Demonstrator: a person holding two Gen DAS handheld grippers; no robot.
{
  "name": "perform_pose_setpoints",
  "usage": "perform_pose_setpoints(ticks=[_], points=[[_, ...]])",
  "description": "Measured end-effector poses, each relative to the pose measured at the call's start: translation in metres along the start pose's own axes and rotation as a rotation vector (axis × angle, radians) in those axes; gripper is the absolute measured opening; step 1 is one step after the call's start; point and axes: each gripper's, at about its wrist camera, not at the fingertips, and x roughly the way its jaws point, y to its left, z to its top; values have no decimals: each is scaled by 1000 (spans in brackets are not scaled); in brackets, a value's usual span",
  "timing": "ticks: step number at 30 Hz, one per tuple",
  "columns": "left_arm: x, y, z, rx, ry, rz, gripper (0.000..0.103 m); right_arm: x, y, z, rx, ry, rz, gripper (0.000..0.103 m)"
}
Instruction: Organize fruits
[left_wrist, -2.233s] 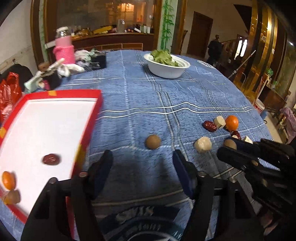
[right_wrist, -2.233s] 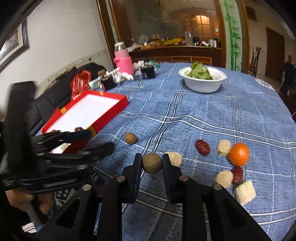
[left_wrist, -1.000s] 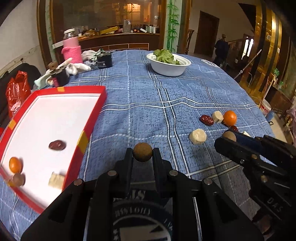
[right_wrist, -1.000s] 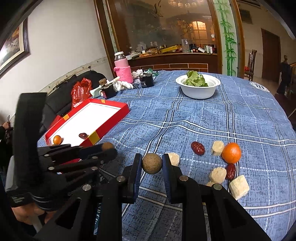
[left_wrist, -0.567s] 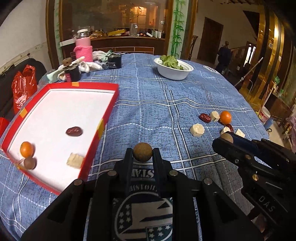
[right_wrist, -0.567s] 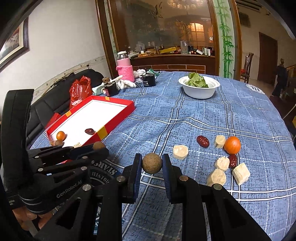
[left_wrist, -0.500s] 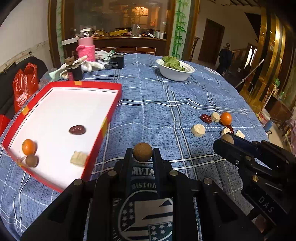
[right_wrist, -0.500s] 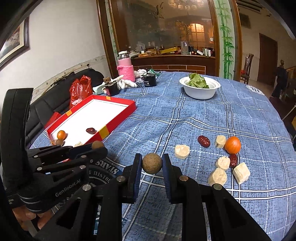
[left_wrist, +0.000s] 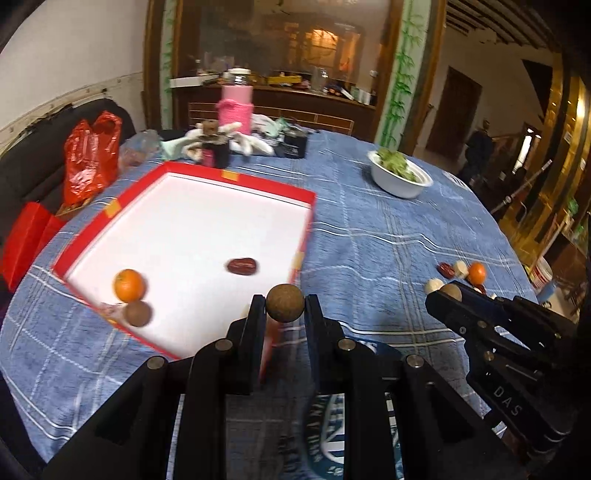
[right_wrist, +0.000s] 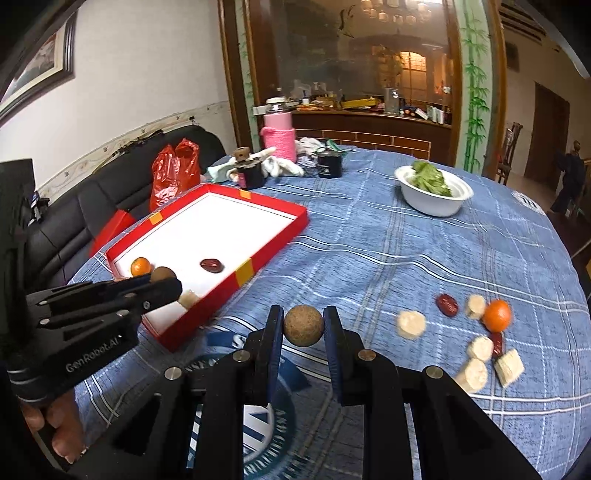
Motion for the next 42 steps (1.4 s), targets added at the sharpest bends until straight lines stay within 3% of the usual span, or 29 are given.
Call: perform_pose_setpoints(ticks=[13,28,35,42], points=[[2,48,13,-87,-14,115,18,25,43,31,-74,2,59,22],[25,92,27,-161,18,264,19,84,88,65,-119,41,118,22],[30,99,29,-172,24,285,19,105,99,73,-112,57,135,22],[26,99,27,-177,3,261,19,111,99,78,-112,53,142,22]])
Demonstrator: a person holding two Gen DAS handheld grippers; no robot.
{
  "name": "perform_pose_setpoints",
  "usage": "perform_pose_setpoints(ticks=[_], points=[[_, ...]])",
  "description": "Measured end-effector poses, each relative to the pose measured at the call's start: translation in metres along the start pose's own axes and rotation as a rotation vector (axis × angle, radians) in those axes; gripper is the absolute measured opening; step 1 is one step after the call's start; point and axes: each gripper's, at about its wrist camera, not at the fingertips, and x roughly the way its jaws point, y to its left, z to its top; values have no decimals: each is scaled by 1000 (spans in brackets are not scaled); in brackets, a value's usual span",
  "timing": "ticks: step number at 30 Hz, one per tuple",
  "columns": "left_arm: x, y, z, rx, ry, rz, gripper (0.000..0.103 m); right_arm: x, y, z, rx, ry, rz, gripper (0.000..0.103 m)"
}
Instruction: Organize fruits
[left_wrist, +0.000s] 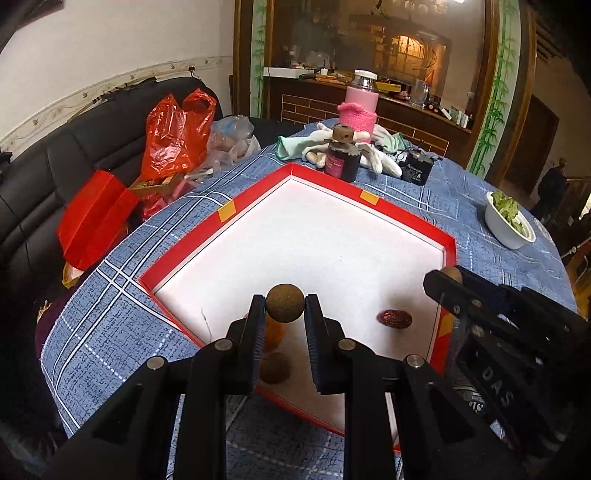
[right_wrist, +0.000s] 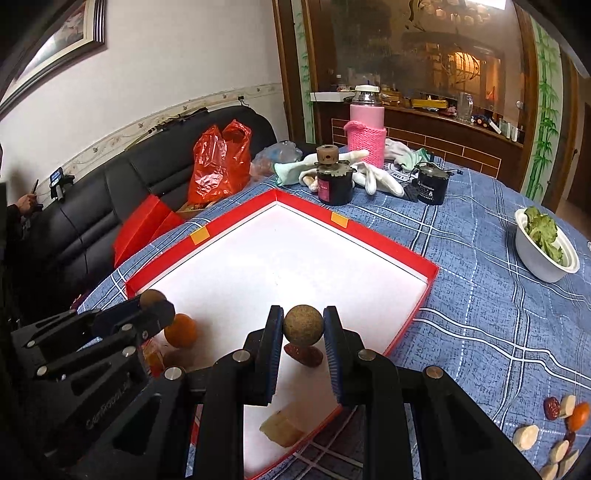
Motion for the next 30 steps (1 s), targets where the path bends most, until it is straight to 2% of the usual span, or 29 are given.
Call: perform_pose_setpoints(ticks=[12,20,30], points=[[9,-18,-9,70,45,-40,19,29,-7,13,-12,36,28,22],[12,-24,-11,95,63,-33,19,42,-2,23,-38,56,51,22],[14,-23,-14,96,74,-27,19,57,3,19,-52,104,46,22]])
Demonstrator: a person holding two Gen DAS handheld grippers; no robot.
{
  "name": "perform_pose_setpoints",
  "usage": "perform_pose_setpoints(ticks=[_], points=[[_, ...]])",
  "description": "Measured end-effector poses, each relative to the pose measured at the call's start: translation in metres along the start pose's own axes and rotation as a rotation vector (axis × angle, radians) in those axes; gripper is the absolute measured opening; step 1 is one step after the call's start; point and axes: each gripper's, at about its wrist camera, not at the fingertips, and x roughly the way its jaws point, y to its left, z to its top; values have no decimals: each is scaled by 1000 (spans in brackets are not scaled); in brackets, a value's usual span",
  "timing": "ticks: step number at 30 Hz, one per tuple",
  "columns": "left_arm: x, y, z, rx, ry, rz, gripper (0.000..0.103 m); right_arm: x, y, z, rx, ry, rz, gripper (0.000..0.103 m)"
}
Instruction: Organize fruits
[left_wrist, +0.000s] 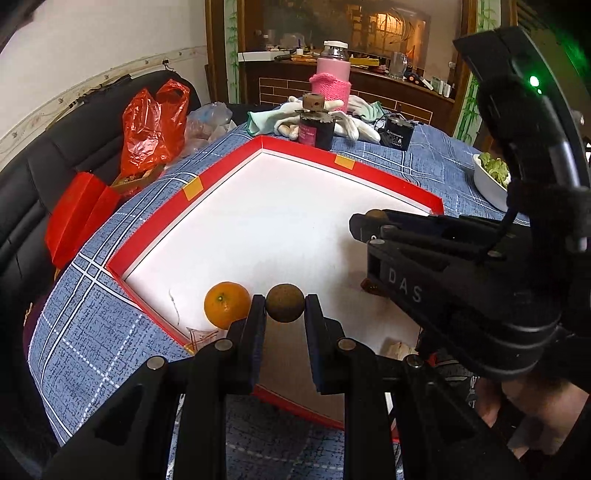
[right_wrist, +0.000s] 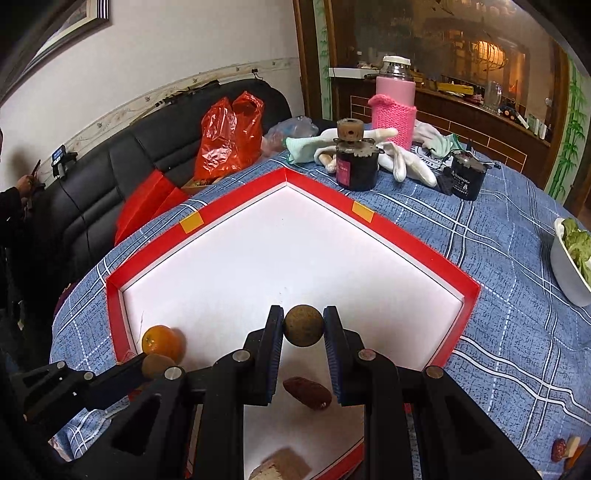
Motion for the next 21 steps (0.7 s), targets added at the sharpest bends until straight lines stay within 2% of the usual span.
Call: perform_pose_setpoints(ticks=[15,21], points=[[7,6,-4,-35,40,0,19,3,1,-1,-8,20,-4,23],[6,4,-4,-33,34,5,19,7,3,-3,-12,35,-5,24]])
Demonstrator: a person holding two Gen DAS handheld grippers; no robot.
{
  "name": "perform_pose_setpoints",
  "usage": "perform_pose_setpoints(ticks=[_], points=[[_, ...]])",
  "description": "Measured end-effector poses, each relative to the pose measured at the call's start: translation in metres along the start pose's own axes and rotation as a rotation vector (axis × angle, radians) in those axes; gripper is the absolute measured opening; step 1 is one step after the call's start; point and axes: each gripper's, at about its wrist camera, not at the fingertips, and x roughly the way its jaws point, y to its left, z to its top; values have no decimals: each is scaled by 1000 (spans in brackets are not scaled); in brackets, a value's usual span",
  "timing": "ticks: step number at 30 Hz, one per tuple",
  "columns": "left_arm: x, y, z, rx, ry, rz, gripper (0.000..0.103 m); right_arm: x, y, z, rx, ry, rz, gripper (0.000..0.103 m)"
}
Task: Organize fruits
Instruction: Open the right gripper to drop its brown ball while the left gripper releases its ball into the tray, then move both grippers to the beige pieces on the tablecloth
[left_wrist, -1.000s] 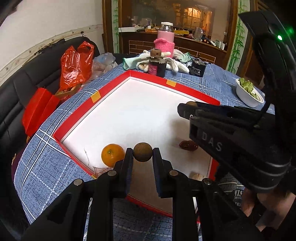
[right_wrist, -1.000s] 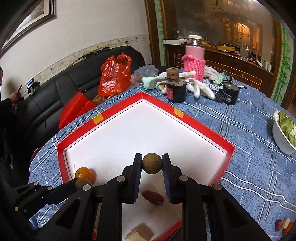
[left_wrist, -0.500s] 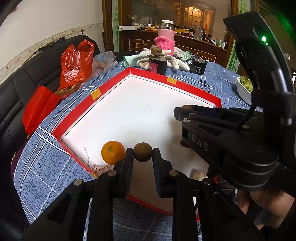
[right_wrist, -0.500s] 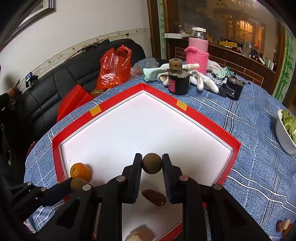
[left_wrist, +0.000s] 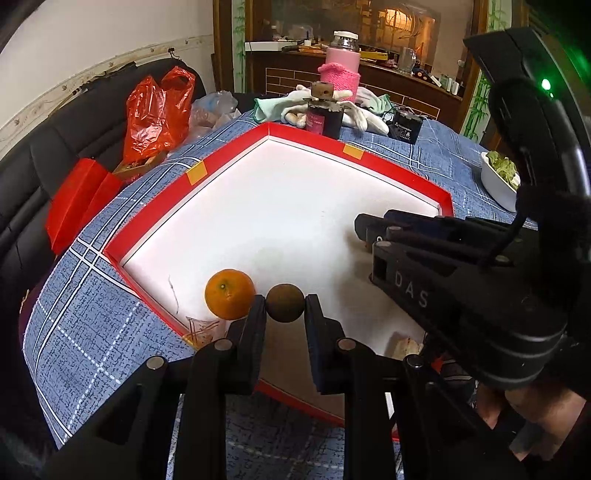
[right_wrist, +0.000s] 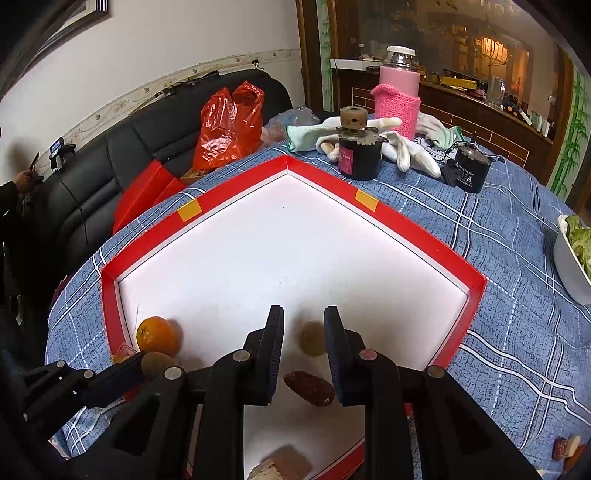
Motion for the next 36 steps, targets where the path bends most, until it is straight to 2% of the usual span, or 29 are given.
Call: perform_pose_setpoints(ticks=[3,5,6,7,8,19,25,30,32,36], points=[[-1,1,0,-1,0,7,19,-1,0,0,3,-4,-4,24],[1,2,1,-4,20,9,34,-1,-1,0,10,-5,-7,25],[2,3,0,-10,25,9,54,-3,-2,-1,16,-6,-4,26],[1,4,0,-19,17,6,60,-3,-2,-1,19,-7,-2,32],[-1,5,-1,-26,3,4,60,-5,-2,-2,23,-10,-1,38],[-19,0,-2,-23,-17,1,60,-44,-9,-16,60,-74,-10,39],[-33,-9,-4,-11,-42,-16,60,-82,-15,-32,71,-134,-30,45],[-45,-24,-10,5,-68,-51,63,-120,-31,-61,116,-185,-60,62],[-48,-34,-13,27,-82,-54,65,-130,-38,-72,138,-191,-70,76],[-52,-50,-18,64,-99,-62,67,-158,-57,-99,204,-234,-77,87]])
